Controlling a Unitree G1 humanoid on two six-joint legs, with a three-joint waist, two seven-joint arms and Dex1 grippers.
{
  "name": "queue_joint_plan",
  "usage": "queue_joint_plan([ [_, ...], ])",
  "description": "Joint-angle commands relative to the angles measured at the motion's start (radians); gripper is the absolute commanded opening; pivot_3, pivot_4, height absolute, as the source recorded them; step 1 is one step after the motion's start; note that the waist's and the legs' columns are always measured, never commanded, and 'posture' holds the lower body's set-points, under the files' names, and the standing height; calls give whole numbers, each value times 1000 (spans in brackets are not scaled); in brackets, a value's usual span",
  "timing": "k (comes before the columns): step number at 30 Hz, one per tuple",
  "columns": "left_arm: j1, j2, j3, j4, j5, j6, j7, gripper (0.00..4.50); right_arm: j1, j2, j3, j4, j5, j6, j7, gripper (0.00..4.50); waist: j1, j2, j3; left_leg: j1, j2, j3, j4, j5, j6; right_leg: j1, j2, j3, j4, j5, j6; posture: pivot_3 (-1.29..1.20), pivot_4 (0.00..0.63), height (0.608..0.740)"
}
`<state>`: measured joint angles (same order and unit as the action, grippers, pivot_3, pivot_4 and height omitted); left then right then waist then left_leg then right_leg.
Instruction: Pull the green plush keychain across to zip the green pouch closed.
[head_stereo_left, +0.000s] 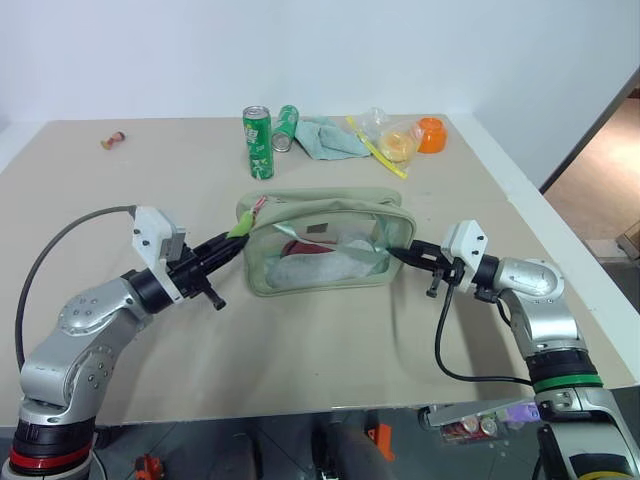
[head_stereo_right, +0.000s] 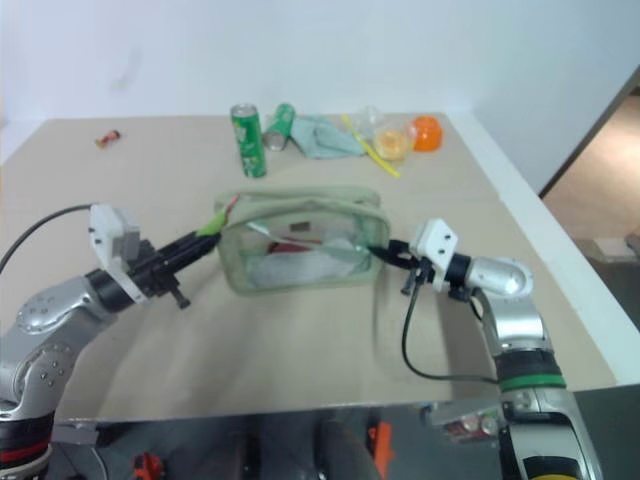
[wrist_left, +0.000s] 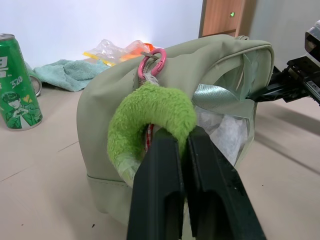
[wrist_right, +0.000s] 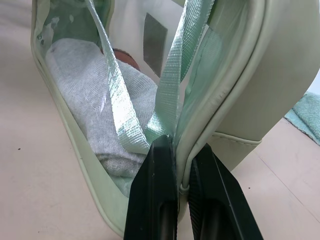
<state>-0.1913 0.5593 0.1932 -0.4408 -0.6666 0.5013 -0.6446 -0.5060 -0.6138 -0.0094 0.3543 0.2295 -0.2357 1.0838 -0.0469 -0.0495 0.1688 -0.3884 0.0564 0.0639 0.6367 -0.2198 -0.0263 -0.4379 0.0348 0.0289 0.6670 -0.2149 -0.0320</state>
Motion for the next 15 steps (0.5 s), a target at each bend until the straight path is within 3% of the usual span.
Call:
queue_joint_plan([
  [1,-50,9,37,-10,-13,-30,-5,42,-19,1,-1,-7,-4,-20,0,0,0,0,0,0,0,0,0,0,0,0,0,0,0,0,0,0,150,740],
  [9,-220,60,30,18,-23,-13,-42,42,-13,-7,-5,-7,-6,-23,0,0,0,0,0,-1,0,0,0,0,0,0,0,0,0,0,0,0,150,740],
  [15,-305,89,-74,63,30,-29,-144,42,-11,-8,-3,-16,-10,-21,-5,0,0,0,0,0,0,0,0,0,-1,0,0,1,0,0,1,0,150,740],
])
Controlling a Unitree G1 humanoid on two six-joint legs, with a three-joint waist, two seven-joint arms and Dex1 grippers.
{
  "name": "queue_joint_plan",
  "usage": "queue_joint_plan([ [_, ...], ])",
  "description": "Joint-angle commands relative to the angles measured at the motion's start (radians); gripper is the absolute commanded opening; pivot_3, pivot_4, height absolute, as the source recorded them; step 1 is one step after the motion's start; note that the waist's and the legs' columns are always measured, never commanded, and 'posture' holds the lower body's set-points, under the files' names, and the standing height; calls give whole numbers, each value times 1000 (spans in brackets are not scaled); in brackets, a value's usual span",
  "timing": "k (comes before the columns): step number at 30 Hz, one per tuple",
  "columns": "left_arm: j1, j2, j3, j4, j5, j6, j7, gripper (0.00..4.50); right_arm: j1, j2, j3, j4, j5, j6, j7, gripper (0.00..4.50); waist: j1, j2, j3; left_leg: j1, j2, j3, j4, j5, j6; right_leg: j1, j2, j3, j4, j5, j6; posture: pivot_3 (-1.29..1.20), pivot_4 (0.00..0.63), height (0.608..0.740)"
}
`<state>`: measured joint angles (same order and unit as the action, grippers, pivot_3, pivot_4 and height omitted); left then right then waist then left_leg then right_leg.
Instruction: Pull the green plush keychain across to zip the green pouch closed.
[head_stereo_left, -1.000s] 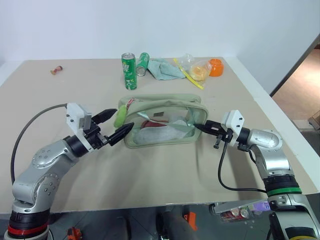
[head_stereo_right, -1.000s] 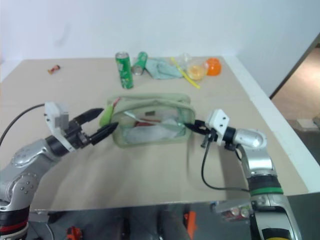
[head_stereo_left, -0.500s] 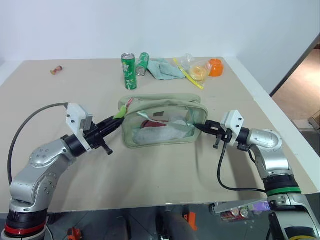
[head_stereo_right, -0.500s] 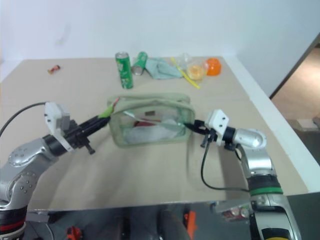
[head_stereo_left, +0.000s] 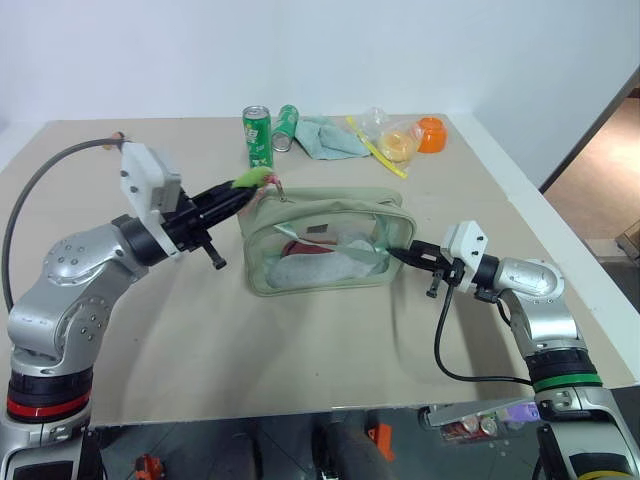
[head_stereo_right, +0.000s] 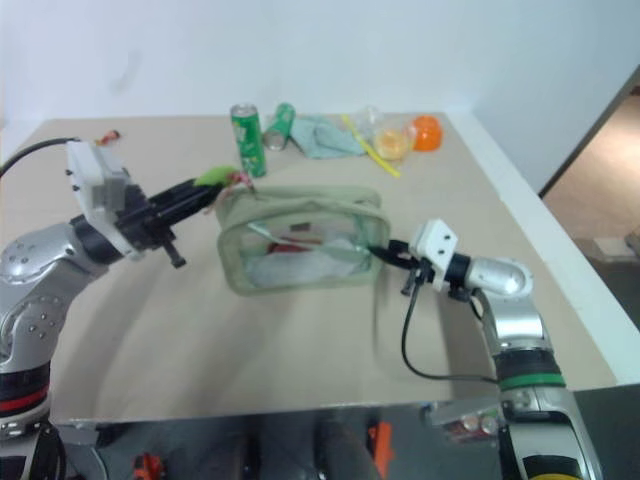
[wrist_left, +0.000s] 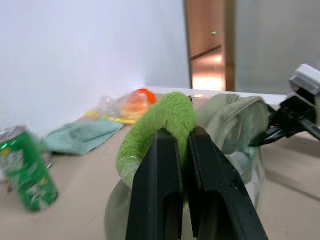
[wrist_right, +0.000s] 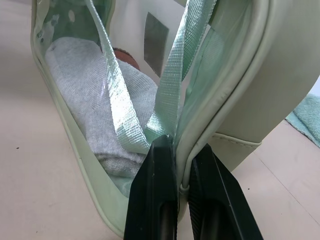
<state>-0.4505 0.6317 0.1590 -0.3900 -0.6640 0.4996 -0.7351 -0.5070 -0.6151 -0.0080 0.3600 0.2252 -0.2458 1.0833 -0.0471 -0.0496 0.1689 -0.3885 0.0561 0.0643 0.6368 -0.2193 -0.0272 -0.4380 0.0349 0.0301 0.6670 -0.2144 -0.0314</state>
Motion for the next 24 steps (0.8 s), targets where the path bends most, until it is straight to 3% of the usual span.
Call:
queue_joint_plan([
  [1,-63,15,-55,24,31,-30,-69,42,-10,-6,-5,-23,-6,-10,-7,0,0,0,0,0,0,0,0,0,0,0,0,0,0,0,0,0,150,740],
  [11,-222,-2,-149,156,116,-60,-149,42,3,-13,-8,-41,-5,3,-20,0,1,0,0,-1,0,1,0,1,-1,0,0,-1,0,0,0,0,150,740],
  [16,-224,1,-170,150,104,-36,-203,42,9,-14,-9,-45,-4,3,-22,0,0,0,0,-1,0,0,0,1,-1,0,0,0,0,0,0,0,150,740],
  [24,-226,17,-142,142,109,-16,-209,2753,2,-11,-4,-37,-5,0,-17,0,0,0,0,-1,0,0,0,1,-2,0,0,0,0,1,1,0,150,740],
])
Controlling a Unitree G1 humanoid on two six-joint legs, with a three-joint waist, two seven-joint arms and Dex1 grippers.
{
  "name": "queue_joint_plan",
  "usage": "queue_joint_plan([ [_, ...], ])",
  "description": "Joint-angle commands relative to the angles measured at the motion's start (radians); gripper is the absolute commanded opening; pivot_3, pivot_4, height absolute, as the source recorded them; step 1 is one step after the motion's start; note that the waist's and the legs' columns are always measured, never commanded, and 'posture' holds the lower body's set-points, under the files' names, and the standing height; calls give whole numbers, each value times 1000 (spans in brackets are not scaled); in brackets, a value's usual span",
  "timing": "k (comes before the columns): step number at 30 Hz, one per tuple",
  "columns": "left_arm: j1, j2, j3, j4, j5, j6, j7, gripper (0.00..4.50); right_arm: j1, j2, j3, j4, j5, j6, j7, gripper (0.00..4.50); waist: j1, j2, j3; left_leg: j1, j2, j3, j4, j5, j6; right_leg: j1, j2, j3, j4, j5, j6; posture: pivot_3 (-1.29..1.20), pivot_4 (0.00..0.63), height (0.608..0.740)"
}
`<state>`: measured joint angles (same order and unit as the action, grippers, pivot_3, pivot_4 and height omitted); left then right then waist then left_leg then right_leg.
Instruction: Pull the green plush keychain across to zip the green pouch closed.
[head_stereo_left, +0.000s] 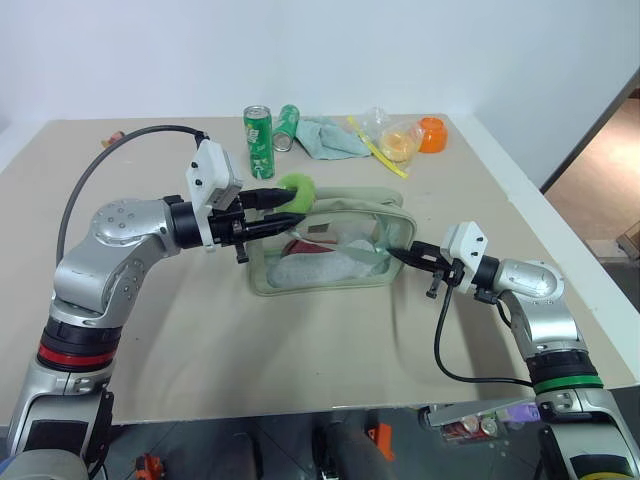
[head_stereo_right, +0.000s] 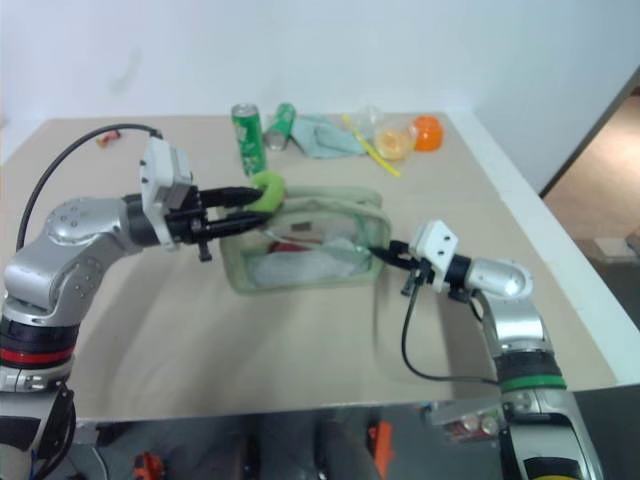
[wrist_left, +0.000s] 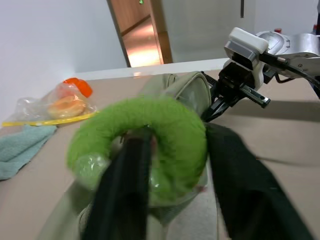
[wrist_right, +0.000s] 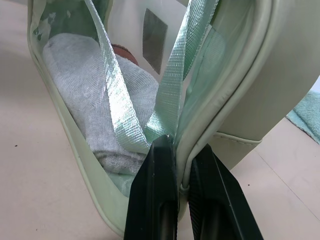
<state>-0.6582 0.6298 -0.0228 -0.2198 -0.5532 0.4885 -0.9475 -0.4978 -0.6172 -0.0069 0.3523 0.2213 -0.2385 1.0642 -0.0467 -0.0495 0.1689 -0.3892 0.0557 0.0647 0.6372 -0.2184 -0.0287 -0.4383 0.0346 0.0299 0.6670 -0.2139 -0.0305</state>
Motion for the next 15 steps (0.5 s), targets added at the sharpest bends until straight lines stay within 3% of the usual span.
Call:
queue_joint_plan([
  [1,-15,28,47,-27,2,-7,3,3108,-9,-8,-4,-28,-1,-8,3,0,0,0,0,0,0,0,0,0,0,0,0,0,0,0,0,0,150,740],
  [5,18,76,86,-36,10,-16,0,4415,-18,-4,0,-18,-2,-10,6,0,-1,0,0,0,1,0,0,0,0,0,0,0,0,0,0,0,150,740],
  [10,113,133,174,-96,-26,29,31,4473,-31,-1,6,-1,-5,-17,13,0,-2,0,0,0,1,0,0,0,0,0,0,1,0,0,0,0,150,740],
  [15,264,119,261,-192,-55,70,115,4473,-42,1,7,16,-6,-24,18,0,-1,0,0,0,2,0,0,0,0,-1,0,1,0,0,0,0,150,740],
])
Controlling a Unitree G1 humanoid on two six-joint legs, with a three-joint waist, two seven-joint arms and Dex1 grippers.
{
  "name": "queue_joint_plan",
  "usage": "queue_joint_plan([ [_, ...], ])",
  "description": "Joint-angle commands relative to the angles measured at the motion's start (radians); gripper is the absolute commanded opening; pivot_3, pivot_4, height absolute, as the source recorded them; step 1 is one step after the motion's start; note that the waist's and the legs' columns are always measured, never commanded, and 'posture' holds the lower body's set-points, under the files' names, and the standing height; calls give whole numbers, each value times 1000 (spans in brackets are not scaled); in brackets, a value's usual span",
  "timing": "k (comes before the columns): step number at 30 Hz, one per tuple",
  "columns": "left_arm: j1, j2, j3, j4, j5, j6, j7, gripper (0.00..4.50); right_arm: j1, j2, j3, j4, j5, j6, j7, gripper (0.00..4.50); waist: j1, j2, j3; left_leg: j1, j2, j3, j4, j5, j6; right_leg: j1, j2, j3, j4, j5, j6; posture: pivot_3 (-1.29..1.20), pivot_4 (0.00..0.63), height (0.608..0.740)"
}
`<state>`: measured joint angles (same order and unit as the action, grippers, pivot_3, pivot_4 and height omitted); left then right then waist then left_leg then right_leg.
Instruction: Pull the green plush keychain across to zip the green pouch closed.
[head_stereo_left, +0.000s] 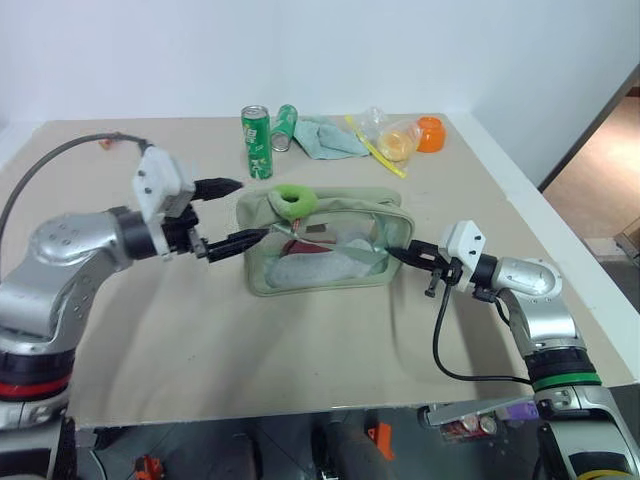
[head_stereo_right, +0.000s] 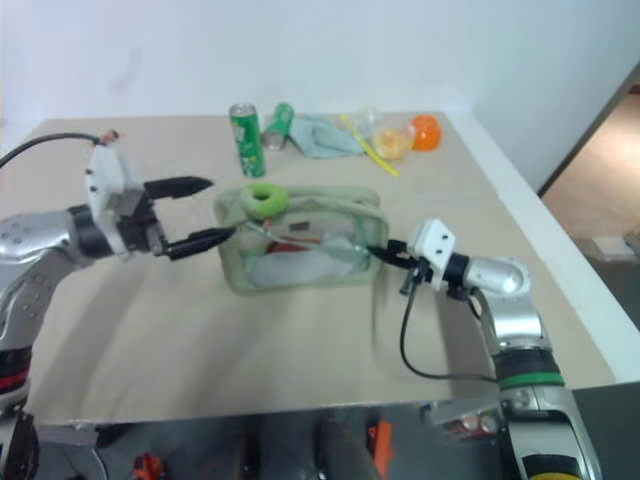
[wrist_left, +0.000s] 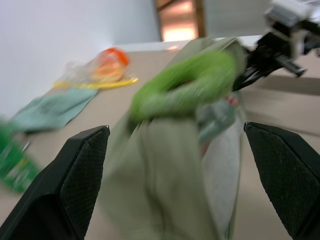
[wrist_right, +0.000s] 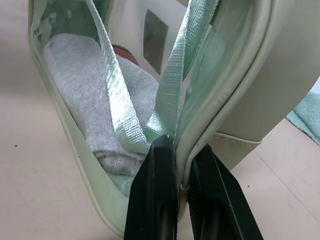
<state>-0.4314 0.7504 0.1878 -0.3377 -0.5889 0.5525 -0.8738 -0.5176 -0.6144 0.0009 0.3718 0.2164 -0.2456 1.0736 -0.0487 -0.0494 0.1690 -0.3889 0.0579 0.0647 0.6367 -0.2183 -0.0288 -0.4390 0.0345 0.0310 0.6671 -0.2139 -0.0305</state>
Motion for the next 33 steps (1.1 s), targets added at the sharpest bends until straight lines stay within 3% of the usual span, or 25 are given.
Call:
queue_joint_plan([
  [1,67,-13,53,-92,-16,6,62,4473,-25,-1,0,0,-2,-18,10,0,1,0,0,0,0,0,0,0,0,0,0,0,0,0,0,0,150,740],
  [7,142,-135,31,-129,-19,4,189,4473,-42,3,4,16,-10,-22,17,0,1,0,0,1,-1,1,1,0,0,1,-1,1,0,1,2,0,150,740],
  [12,148,-174,9,-86,9,-24,203,4473,-51,4,5,12,-13,-17,16,0,1,0,0,1,-2,1,1,0,0,1,0,1,0,2,1,0,150,740],
  [15,151,-192,-18,-87,21,-39,203,3769,-48,2,2,4,-13,-12,14,0,1,0,0,1,-1,1,1,0,0,1,1,1,0,2,1,0,150,740],
  [26,168,-212,-52,-87,30,-47,196,27,-38,-6,-6,6,-12,-20,13,0,1,0,0,1,-2,1,1,0,0,1,1,2,0,2,1,0,150,740],
  [32,155,-220,-66,-73,43,-52,200,27,-35,-8,-4,0,7,18,33,0,1,0,0,1,-2,2,1,0,0,1,0,2,0,2,1,0,150,740],
  [33,155,-222,-66,-73,43,-52,202,3,-32,-8,-6,-9,25,53,44,393,1,0,0,1,-2,2,1,0,0,1,0,2,0,2,1,0,150,740],
])
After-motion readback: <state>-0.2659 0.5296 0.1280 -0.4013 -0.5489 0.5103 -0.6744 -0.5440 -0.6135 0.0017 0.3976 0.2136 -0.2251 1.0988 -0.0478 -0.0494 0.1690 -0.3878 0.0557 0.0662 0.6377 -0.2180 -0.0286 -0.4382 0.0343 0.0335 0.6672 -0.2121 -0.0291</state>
